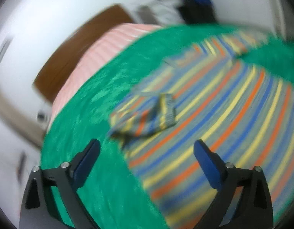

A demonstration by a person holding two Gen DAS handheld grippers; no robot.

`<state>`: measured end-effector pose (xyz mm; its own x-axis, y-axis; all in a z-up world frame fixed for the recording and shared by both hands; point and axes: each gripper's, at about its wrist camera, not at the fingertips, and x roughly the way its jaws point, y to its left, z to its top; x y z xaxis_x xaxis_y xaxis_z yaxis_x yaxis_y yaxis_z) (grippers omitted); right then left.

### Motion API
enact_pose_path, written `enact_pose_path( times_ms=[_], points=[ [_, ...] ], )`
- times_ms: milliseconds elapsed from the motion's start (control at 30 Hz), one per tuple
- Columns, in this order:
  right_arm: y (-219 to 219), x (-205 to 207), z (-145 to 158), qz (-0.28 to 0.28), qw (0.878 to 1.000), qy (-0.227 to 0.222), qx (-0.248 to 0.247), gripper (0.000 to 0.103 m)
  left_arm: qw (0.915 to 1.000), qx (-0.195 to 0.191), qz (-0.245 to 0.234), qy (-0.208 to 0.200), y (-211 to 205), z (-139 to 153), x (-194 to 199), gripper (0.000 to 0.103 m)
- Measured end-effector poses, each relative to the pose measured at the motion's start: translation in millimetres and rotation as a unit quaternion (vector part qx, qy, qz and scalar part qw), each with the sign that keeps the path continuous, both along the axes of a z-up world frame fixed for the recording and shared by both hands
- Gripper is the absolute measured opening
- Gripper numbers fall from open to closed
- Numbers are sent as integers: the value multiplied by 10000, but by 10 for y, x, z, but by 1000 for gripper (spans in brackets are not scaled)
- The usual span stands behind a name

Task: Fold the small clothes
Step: 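Open the right tool and release the sleeve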

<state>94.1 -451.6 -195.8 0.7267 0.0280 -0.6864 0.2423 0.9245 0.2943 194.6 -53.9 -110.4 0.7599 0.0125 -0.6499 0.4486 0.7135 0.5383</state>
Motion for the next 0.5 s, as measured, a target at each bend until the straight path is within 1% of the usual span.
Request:
enact_pose_path(
  times_ms=[33, 100, 133, 167, 200, 233, 267, 300, 333, 367, 400, 433, 467, 500],
  points=[
    [54, -43, -16, 59, 10000, -49, 52, 67, 9996, 224, -43, 145, -77, -123, 154, 83],
    [180, -147, -81, 161, 9997, -145, 128, 67, 9956, 727, 55, 593, -204, -507, 570, 78],
    [247, -198, -130, 207, 9995, -211, 113, 67, 9939, 839, 136, 706, -219, -642, 715, 78],
    [302, -253, -175, 241, 9993, -280, 51, 67, 9932, 881, 181, 735, -227, -714, 787, 78],
    [358, -307, -222, 260, 9991, -322, -48, 67, 9946, 782, 195, 655, -241, -772, 894, 78],
    [395, -316, -277, 273, 9991, -310, -125, 67, 9959, 667, 183, 590, -236, -767, 925, 69],
    [433, -305, -321, 352, 9990, -240, -101, 67, 9970, 460, 180, 598, -241, -747, 975, 57],
    [462, -296, -318, 444, 9987, -233, -53, 67, 9956, 156, 267, 883, -222, -728, 1068, 9],
    [496, -310, -293, 518, 9982, -286, -73, 67, 9939, 41, 391, 1029, -180, -721, 1092, 5],
    [520, -313, -273, 542, 9978, -355, -157, 67, 9924, -189, 550, 1087, -146, -674, 1106, 5],
    [545, -309, -248, 577, 9971, -441, -245, 67, 9904, -592, 666, 1059, -39, -550, 1117, 5],
    [556, -319, -246, 602, 9967, -483, -257, 67, 9856, -1033, 872, 1016, 135, -396, 1125, 5],
    [561, -317, -248, 615, 9965, -498, -252, 67, 9812, -1317, 1027, 965, 274, -293, 1130, 5],
    [557, -322, -256, 617, 9966, -495, -245, 67, 9689, -1877, 1372, 849, 576, -106, 1130, 5]
  ],
)
